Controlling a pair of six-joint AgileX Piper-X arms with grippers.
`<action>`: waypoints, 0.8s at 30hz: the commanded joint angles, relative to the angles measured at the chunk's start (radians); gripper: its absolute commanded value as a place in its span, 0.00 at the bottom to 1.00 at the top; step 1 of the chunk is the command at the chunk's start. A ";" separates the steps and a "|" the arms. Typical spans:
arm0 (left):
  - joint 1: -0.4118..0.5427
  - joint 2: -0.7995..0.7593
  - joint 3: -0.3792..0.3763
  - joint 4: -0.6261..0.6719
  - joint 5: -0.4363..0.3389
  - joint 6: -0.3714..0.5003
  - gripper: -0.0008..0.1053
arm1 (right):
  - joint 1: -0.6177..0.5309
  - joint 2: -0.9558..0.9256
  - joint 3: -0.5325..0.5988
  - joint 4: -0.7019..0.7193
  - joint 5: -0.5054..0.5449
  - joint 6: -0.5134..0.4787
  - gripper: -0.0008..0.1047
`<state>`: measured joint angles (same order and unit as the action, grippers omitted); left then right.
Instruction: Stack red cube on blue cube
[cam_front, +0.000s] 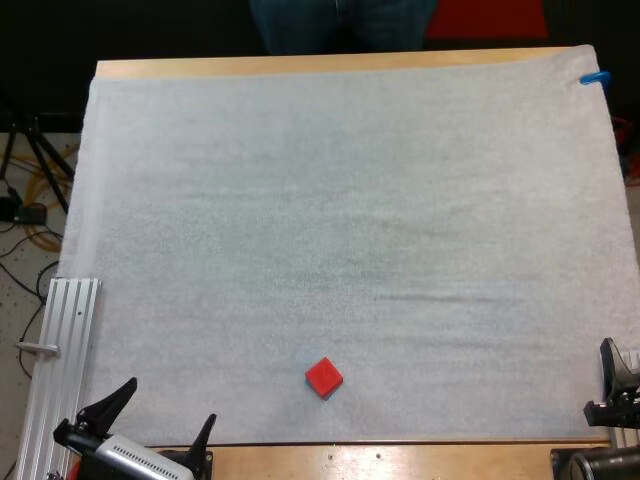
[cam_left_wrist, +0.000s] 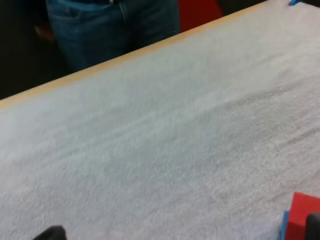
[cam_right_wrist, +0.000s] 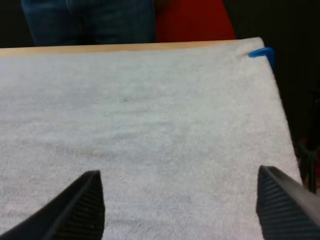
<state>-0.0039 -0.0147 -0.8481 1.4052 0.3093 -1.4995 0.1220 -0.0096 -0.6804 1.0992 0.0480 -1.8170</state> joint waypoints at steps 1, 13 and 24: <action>0.004 -0.139 0.007 -0.006 -0.016 -0.024 0.83 | -0.001 -0.043 0.006 -0.017 -0.008 -0.003 0.61; 0.004 -0.139 0.154 -0.335 -0.052 -0.119 0.83 | -0.001 -0.039 0.079 -0.193 -0.041 -0.016 0.61; 0.004 -0.137 0.317 -0.447 -0.052 -0.119 0.83 | -0.001 -0.039 0.171 -0.198 -0.048 -0.042 0.61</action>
<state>0.0000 -0.0128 -0.5299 0.9775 0.2710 -1.6089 0.1220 -0.0079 -0.5087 0.9159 0.0088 -1.8478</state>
